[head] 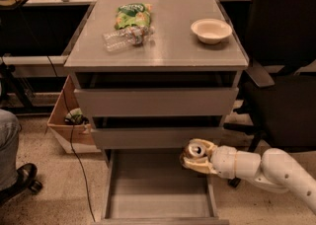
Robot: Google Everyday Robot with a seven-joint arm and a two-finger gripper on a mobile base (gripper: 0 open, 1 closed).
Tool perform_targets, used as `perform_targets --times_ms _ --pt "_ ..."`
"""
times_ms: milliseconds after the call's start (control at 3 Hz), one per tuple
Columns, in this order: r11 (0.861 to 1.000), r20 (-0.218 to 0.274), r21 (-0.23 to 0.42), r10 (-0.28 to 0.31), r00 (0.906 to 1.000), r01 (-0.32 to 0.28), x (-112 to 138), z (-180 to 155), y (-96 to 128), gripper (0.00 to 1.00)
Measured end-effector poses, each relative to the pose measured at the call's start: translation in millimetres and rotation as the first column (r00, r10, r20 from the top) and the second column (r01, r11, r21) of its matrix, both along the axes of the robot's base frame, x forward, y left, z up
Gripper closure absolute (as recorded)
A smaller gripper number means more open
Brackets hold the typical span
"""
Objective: Pick orange can from bottom drawer and place on counter
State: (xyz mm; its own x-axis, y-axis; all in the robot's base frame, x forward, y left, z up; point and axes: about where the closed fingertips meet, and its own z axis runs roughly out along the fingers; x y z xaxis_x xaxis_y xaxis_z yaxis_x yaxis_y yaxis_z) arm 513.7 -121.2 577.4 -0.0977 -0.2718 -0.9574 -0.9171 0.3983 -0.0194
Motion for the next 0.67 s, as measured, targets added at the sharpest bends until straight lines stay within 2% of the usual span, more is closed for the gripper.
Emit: perform_targets --times_ms 333,667 --pt "0.998 0.043 0.006 0.07 0.9966 -0.07 -19.1 53.5 11.8 1.0" --pt "0.989 0.103 0.016 0.148 0.9837 -0.15 -15.1 117.0 29.8 1.0"
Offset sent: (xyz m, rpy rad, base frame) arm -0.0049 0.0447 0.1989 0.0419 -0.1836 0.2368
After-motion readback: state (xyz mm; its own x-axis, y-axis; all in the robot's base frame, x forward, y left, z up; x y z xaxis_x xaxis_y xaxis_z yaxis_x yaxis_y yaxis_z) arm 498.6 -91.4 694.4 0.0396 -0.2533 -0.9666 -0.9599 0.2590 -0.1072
